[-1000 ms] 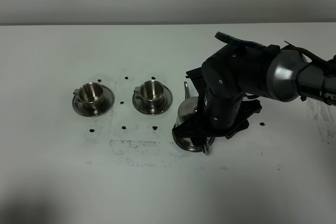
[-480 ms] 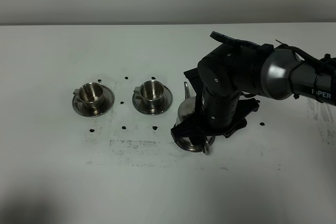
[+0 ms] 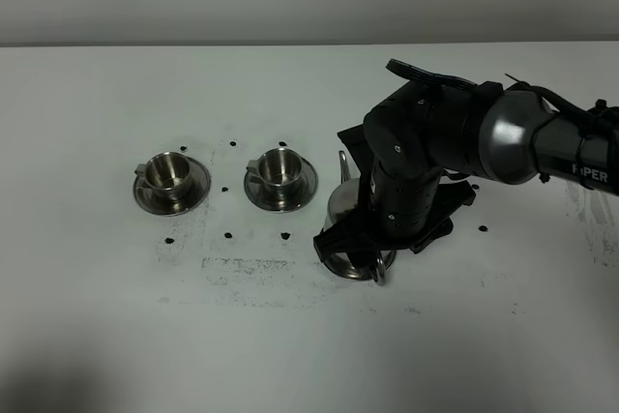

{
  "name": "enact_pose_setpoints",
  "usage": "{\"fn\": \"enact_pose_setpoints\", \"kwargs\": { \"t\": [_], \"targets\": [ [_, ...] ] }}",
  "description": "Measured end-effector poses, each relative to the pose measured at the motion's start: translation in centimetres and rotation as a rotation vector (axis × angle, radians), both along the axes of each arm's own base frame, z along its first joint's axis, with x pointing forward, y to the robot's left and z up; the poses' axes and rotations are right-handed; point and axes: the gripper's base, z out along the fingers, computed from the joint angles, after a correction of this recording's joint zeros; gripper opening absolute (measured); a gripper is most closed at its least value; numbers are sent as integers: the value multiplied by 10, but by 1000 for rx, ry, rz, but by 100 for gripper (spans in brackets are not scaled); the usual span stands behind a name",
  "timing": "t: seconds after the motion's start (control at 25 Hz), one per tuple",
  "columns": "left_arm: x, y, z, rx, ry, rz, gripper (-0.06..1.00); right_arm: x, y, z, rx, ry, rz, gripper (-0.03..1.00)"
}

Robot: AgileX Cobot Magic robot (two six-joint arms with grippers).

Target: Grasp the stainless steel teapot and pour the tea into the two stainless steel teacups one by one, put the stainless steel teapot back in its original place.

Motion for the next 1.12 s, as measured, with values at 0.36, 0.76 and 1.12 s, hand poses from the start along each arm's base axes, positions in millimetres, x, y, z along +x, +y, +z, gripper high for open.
{"fn": "enact_pose_setpoints", "kwargs": {
  "t": [0.36,0.76,1.12],
  "targets": [
    [0,0,0,0,0,0,66,0,0,0,1,-1,0,57],
    [0,0,0,0,0,0,66,0,0,0,1,-1,0,58],
    [0,0,0,0,0,0,66,0,0,0,0,-2,1,58]
  ]
}}
